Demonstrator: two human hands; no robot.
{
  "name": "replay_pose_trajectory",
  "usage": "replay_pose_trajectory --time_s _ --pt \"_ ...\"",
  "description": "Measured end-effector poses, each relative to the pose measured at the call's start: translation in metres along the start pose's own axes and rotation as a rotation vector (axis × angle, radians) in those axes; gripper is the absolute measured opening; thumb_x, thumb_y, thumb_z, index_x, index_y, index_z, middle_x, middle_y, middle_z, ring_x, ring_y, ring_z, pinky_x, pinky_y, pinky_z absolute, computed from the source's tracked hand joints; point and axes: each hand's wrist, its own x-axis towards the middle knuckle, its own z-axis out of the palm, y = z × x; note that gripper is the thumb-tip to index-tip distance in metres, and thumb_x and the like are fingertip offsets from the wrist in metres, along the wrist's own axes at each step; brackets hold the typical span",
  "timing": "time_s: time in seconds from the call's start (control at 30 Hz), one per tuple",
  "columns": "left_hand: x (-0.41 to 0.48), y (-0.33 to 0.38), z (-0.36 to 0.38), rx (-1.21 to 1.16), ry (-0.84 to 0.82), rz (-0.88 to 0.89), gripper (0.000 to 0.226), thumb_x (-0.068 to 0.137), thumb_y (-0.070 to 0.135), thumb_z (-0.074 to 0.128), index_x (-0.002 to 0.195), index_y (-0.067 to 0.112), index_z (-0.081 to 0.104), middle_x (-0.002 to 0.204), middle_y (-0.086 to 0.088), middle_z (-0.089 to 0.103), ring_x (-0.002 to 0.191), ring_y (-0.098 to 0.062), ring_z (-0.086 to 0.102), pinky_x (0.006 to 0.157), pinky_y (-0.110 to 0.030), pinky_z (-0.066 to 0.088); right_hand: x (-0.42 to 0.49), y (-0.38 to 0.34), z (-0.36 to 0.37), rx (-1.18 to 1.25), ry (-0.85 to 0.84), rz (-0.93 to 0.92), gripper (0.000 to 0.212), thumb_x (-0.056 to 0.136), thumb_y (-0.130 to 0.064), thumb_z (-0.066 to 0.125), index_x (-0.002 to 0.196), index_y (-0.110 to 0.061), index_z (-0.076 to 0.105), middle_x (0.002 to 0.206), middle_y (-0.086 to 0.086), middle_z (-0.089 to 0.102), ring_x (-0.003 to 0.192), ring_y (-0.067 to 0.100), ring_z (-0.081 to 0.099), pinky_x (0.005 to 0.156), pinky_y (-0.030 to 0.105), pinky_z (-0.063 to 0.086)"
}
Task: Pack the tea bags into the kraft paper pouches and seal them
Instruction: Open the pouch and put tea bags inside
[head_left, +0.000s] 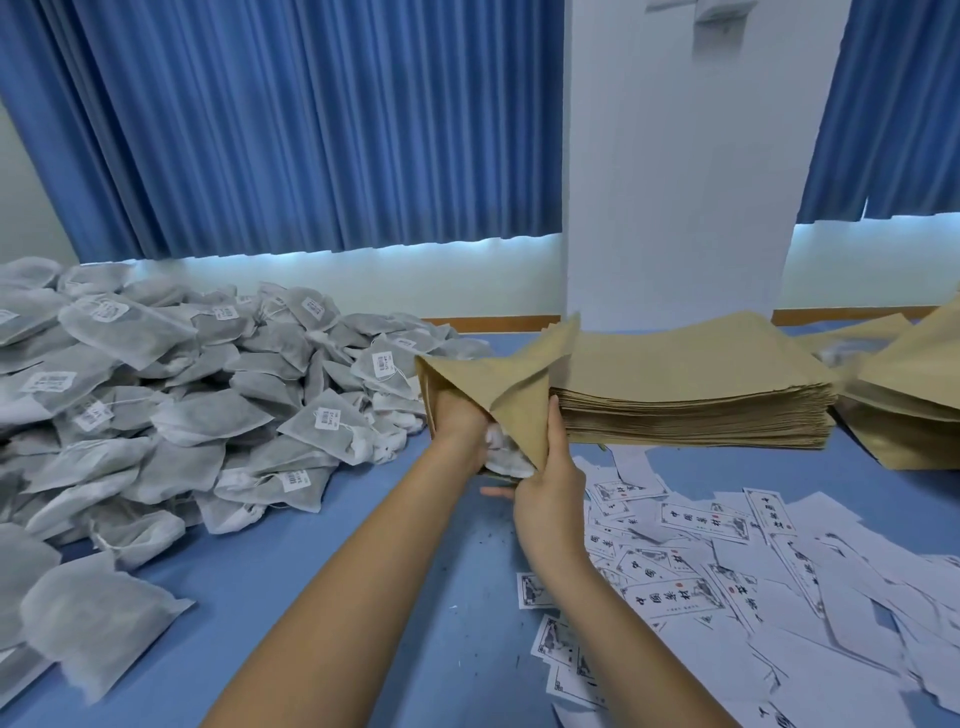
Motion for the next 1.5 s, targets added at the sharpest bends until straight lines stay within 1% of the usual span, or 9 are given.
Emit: replay_pose_trajectory --time_s 0.1,0.23,0.33,0.47,0.8,1.0,1.1,1.3,1.5 --pt "0.006 0.008 -0.003 0.239 0.027 0.228 0.024 0.094 0.002 0.050 0.076 0.017 0.046 0.077 -0.001 0.050 0.079 -0.019 0.048 0.068 -0.022 0.040 -0.002 -0.003 -0.001 0.060 0.048 0.037 0.091 0.083 0.025 0.028 0.145 -0.041 0.021 0.104 -0.016 0.056 0.083 0.013 0.067 0.059 0.027 0.059" --pt "-0.006 0.034 -0.011 0.689 -0.468 -0.124 0.011 0.100 0.015 0.042 0.099 0.011 0.053 0.086 -0.005 0.053 0.094 -0.022 0.049 0.091 -0.031 0.045 0.007 -0.004 -0.009 0.151 0.084 0.164 0.085 0.083 0.024 0.024 0.148 -0.030 0.032 0.134 -0.003 0.050 0.101 0.023 0.064 0.063 0.035 0.060" --pt "-0.016 0.045 -0.013 0.566 -0.647 -0.194 0.047 0.099 0.041 0.040 0.117 0.001 0.057 0.115 -0.018 0.063 0.114 -0.028 0.057 0.103 -0.038 0.044 0.015 -0.005 -0.015 0.094 0.141 0.177 0.075 0.090 0.015 0.028 0.143 -0.037 0.038 0.135 -0.002 0.052 0.111 0.025 0.059 0.078 0.048 0.058" --pt "-0.023 0.040 -0.003 0.980 -0.512 0.022 0.070 0.094 0.043 0.052 0.143 0.001 0.026 0.141 -0.019 0.039 0.129 -0.032 0.041 0.103 -0.039 0.039 0.009 -0.001 -0.009 0.084 0.130 0.149 0.061 0.093 0.007 0.033 0.134 -0.034 0.050 0.114 -0.003 0.066 0.096 0.031 0.067 0.082 0.051 0.055" --pt "-0.004 0.028 -0.013 1.056 -0.249 0.110 0.026 0.099 0.027 0.041 0.119 0.016 0.052 0.128 -0.009 0.054 0.111 -0.027 0.051 0.095 -0.032 0.038 0.001 -0.014 -0.002 0.346 0.087 0.155 0.053 0.089 0.017 0.027 0.115 -0.017 0.059 0.103 0.007 0.067 0.070 0.022 0.072 0.053 0.026 0.056" --pt "-0.032 0.023 0.008 1.064 -0.599 0.086 0.032 0.096 0.019 0.046 0.123 0.004 0.057 0.120 -0.014 0.062 0.106 -0.026 0.059 0.094 -0.034 0.047 0.008 -0.005 -0.012 0.155 0.247 0.275 0.028 0.089 0.002 0.040 0.087 -0.016 0.061 0.075 0.006 0.066 0.072 0.030 0.066 0.076 0.046 0.058" --pt "-0.025 0.022 0.011 1.006 -0.519 0.040 0.033 0.095 0.011 0.050 0.127 0.005 0.053 0.108 -0.012 0.061 0.092 -0.026 0.056 0.089 -0.033 0.045 0.002 -0.008 -0.010 0.184 0.208 0.236 0.029 0.094 0.000 0.035 0.092 -0.015 0.060 0.060 -0.003 0.069 0.060 0.031 0.070 0.061 0.035 0.058" --pt "-0.018 0.012 -0.029 0.683 -0.290 -0.073 0.021 0.101 0.018 0.043 0.121 0.013 0.050 0.119 -0.010 0.056 0.080 -0.019 0.042 0.071 -0.026 0.038 -0.013 -0.010 0.013 0.210 -0.050 0.128 0.058 0.082 0.020 0.023 0.102 -0.013 0.066 0.077 0.001 0.072 0.059 0.026 0.071 0.051 0.033 0.058" --pt "-0.020 0.032 -0.017 0.990 -0.469 0.250 0.037 0.098 0.014 0.040 0.133 0.018 0.051 0.134 -0.004 0.053 0.118 -0.021 0.050 0.102 -0.030 0.040 0.008 0.004 -0.005 0.003 0.220 0.202 0.040 0.087 0.007 0.034 0.108 -0.013 0.063 0.095 0.011 0.069 0.089 0.037 0.067 0.077 0.045 0.057"
